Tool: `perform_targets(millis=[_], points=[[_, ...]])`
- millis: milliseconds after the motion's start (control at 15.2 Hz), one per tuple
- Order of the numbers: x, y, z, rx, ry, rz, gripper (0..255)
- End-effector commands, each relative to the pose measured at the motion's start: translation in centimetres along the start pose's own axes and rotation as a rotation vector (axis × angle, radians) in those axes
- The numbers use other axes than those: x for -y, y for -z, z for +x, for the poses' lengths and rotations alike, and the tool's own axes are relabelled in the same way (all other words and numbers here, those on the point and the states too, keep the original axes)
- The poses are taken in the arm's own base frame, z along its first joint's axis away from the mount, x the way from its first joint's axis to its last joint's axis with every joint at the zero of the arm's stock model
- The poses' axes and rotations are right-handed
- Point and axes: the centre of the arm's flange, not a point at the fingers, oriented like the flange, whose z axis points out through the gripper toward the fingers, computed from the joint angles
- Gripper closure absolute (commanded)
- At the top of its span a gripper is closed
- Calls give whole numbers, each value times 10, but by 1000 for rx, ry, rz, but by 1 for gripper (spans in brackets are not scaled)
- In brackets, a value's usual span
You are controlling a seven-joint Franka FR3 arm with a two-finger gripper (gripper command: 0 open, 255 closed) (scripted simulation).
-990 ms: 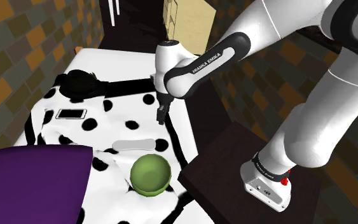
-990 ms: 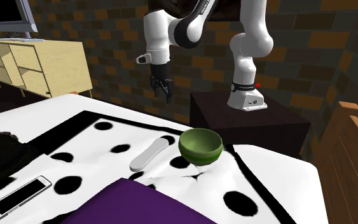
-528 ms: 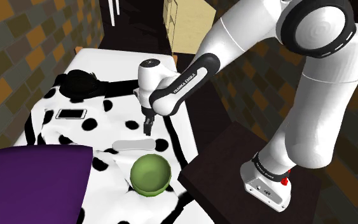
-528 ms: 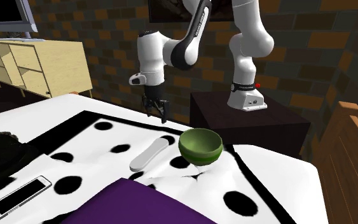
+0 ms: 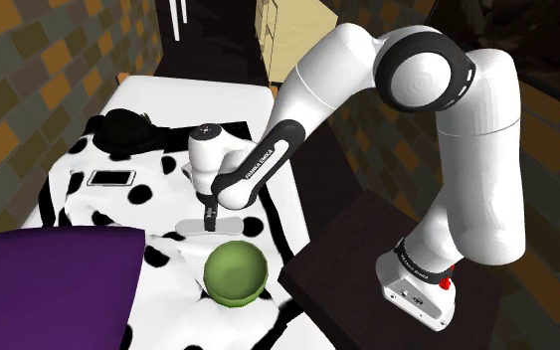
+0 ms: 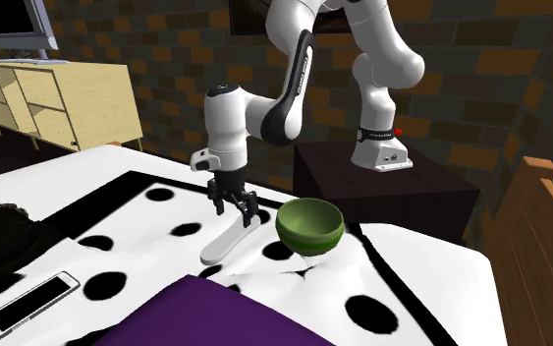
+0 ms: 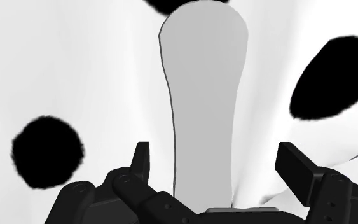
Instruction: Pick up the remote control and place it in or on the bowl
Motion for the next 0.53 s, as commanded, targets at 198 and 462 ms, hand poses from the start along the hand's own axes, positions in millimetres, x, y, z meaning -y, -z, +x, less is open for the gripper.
perform_targets(millis=[198, 462], points=[[1, -30, 7, -2, 15, -3, 0], [1, -49, 7, -2, 15, -3, 0]])
